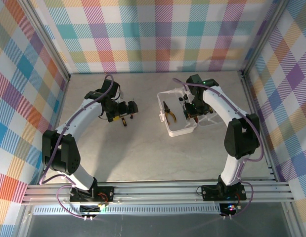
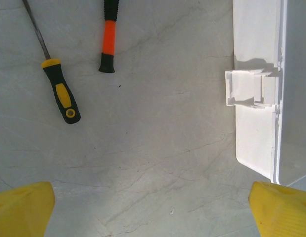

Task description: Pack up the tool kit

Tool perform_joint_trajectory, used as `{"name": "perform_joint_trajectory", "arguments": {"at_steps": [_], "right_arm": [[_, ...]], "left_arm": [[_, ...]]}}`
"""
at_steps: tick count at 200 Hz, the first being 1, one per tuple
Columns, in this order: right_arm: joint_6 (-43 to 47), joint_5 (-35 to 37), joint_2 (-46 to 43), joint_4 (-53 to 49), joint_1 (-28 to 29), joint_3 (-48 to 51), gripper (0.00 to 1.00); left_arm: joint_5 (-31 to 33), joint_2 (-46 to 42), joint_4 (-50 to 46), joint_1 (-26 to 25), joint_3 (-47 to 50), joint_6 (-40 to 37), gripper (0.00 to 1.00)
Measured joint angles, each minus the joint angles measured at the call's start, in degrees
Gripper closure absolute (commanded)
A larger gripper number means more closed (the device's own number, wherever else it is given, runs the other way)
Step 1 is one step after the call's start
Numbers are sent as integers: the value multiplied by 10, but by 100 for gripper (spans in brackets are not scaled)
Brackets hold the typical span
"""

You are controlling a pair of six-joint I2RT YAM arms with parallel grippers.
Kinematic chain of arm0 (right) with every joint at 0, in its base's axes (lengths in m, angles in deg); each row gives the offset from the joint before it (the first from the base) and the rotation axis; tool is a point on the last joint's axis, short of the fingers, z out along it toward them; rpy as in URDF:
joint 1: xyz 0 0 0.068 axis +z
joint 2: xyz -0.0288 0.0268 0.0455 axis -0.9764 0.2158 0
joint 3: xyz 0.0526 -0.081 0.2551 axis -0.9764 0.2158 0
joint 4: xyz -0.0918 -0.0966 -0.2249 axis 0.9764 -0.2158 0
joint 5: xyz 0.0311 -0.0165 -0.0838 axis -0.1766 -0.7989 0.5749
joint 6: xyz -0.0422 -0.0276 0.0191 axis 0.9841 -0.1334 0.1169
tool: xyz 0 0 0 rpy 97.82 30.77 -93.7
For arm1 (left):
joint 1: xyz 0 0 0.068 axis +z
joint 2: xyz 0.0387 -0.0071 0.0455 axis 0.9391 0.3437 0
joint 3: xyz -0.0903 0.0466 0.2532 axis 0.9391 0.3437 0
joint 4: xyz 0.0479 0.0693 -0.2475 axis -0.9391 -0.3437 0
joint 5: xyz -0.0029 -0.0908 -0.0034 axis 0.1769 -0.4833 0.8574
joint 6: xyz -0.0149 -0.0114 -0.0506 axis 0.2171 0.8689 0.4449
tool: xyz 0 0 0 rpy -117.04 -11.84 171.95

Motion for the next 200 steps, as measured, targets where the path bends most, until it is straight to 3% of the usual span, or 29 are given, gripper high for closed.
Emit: {"name": "perform_joint_trajectory", "arguments": {"at_steps": [119,200], "right_arm": [[4,8,56,-25,-1,-49,100],[-16,62,82,-61,-1,-79,100]], "left_arm": [[-4,0,1,0,0,-1,0],[-3,0,1,0,0,-2,0]]}}
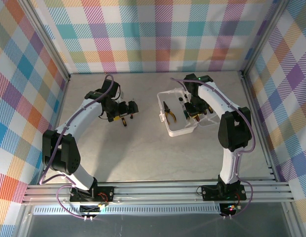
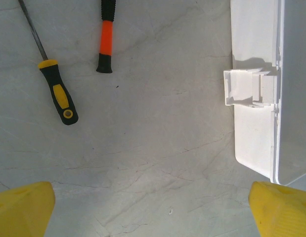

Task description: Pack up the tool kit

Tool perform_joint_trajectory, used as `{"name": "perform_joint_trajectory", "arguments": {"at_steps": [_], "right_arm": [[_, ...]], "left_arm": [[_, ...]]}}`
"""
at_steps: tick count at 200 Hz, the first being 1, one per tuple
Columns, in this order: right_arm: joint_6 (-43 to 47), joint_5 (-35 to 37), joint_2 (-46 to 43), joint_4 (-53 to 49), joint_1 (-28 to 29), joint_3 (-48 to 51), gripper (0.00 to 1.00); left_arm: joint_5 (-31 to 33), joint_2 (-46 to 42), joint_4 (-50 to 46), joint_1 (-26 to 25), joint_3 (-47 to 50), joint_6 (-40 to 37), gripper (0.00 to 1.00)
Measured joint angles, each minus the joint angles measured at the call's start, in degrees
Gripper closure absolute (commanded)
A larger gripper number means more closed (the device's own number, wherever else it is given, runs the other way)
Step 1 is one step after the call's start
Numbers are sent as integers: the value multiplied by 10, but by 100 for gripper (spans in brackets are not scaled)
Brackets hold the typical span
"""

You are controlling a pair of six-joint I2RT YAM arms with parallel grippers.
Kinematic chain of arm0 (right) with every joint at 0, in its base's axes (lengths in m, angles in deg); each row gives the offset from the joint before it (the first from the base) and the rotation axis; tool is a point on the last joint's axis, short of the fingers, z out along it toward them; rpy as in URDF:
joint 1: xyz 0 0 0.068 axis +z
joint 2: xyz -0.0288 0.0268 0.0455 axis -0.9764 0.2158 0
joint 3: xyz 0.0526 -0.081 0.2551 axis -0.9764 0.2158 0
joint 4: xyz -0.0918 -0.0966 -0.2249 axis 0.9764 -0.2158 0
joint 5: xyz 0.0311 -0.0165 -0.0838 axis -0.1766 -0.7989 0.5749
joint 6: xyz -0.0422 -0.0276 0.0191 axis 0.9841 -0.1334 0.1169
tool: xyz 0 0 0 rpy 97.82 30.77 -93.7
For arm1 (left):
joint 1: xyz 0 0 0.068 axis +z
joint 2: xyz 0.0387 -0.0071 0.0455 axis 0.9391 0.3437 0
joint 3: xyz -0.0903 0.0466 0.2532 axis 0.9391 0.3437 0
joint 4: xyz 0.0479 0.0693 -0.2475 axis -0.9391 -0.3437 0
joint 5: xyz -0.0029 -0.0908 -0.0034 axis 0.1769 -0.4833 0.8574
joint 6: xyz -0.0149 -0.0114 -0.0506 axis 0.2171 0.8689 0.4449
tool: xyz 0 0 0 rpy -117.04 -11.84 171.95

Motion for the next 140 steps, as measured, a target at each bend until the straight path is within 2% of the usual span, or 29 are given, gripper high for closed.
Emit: {"name": "perform_joint_trajectory", "arguments": {"at_steps": [47,120,140], "right_arm": [[-8,9,0,0,0,-2,100],[-13,-29,-9,43,-1,-2,100],[-15,-32,-9,52,-1,-2,97]], "left_arm": [[0,0,0,0,0,0,0],[0,0,0,0,0,0,0],[0,0,0,0,0,0,0]]}}
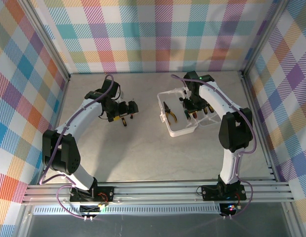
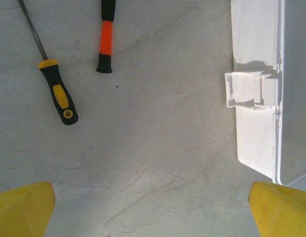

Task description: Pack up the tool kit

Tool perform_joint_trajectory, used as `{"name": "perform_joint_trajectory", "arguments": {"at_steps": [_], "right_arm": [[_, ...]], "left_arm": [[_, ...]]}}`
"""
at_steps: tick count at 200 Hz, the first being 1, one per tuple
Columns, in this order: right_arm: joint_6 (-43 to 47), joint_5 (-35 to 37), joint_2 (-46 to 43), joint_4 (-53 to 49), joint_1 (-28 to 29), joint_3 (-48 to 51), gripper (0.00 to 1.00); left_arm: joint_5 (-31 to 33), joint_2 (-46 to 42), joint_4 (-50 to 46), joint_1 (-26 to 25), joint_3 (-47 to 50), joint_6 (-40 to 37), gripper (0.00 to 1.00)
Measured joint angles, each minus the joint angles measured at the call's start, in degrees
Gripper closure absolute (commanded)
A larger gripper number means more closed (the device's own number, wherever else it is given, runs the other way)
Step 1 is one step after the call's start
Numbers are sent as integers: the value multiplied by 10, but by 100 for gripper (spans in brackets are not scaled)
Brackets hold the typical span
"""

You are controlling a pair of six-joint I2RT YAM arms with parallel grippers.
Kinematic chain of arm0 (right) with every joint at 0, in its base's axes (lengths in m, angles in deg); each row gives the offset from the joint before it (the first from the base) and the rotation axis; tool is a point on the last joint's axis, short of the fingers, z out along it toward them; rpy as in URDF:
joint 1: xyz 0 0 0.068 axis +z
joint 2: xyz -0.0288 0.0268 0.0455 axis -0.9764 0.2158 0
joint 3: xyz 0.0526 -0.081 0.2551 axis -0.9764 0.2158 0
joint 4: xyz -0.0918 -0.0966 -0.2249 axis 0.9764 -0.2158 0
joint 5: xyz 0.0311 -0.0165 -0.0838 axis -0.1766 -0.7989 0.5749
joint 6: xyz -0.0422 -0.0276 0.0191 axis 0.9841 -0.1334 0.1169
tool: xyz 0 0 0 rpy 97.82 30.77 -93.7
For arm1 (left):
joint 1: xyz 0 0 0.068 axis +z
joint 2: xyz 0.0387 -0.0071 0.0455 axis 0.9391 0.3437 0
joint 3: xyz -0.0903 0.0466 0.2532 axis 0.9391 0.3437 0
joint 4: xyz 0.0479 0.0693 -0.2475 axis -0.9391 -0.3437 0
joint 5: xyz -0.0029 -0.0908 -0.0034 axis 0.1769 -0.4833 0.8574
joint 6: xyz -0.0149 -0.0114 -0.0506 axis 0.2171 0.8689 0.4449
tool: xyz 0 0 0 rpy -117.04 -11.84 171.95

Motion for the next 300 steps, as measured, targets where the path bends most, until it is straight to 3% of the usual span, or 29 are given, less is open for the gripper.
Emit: {"name": "perform_joint_trajectory", "arguments": {"at_steps": [22,50,134,153,192,211,249,300], "right_arm": [[-2,-4,1,10,0,0,93],[-9,-10,9,19,0,-1,78],[-9,-19,18,26,0,-2,54],[-8,-28,16,26,0,-3,41],[0,-58,-15,15,12,-11,0],[6,-69,-44,7,25,-12,1],[5,-96,-98,8,39,-4,1],[5,-119,-132,14,43,47,1]], "left_arm": [[0,0,0,0,0,0,0],[0,0,0,0,0,0,0],[0,3,0,0,0,0,0],[0,5,0,0,0,0,0],[20,18,-7,0,-1,-4,0],[39,33,-7,2,-4,-4,0],[63,75,-2,21,-4,4,8],[97,163,14,46,-15,17,35]]}}
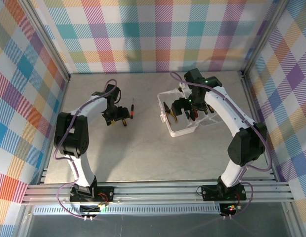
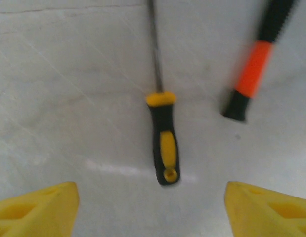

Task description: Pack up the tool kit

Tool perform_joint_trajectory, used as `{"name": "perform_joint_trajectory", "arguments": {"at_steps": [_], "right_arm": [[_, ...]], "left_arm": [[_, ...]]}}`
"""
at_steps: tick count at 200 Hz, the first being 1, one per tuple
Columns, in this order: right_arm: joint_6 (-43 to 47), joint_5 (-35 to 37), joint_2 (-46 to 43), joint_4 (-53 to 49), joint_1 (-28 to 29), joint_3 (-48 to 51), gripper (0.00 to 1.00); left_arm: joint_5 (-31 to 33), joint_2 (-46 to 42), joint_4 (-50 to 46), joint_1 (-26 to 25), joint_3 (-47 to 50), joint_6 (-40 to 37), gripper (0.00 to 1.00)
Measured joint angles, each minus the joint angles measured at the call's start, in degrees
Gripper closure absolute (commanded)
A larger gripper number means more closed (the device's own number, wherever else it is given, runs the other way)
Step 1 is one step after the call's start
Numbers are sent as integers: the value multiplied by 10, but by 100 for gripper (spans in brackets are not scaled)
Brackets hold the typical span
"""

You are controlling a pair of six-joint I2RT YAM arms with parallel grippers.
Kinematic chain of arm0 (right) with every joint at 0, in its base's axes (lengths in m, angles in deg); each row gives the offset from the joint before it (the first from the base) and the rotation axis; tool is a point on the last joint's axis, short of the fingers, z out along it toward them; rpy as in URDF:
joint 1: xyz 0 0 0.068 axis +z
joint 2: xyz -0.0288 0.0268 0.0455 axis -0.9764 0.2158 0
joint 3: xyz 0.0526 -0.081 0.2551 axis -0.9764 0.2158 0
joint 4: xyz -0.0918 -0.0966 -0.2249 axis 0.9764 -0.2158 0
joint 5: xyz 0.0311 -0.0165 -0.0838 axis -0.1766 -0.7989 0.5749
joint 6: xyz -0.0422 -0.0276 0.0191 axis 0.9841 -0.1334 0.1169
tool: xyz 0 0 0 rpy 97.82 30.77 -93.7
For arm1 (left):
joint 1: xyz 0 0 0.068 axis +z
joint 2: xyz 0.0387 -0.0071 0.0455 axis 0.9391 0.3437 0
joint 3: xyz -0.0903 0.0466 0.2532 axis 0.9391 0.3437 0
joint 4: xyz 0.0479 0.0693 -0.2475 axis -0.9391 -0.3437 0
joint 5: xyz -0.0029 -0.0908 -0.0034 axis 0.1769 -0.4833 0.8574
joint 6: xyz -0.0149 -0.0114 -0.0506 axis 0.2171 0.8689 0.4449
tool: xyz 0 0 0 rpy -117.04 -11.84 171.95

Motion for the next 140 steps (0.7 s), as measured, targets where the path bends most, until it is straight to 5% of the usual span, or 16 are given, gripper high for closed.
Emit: {"name": "perform_joint_trajectory", "arguments": {"at_steps": [66,140], "right_arm": [[0,-12,0,16,0,34,1],[0,-16,-1,20,0,34,1]], "left_arm": [[26,81,8,2,-57,0,44],[42,94,0,8,-68,-3,89]]}}
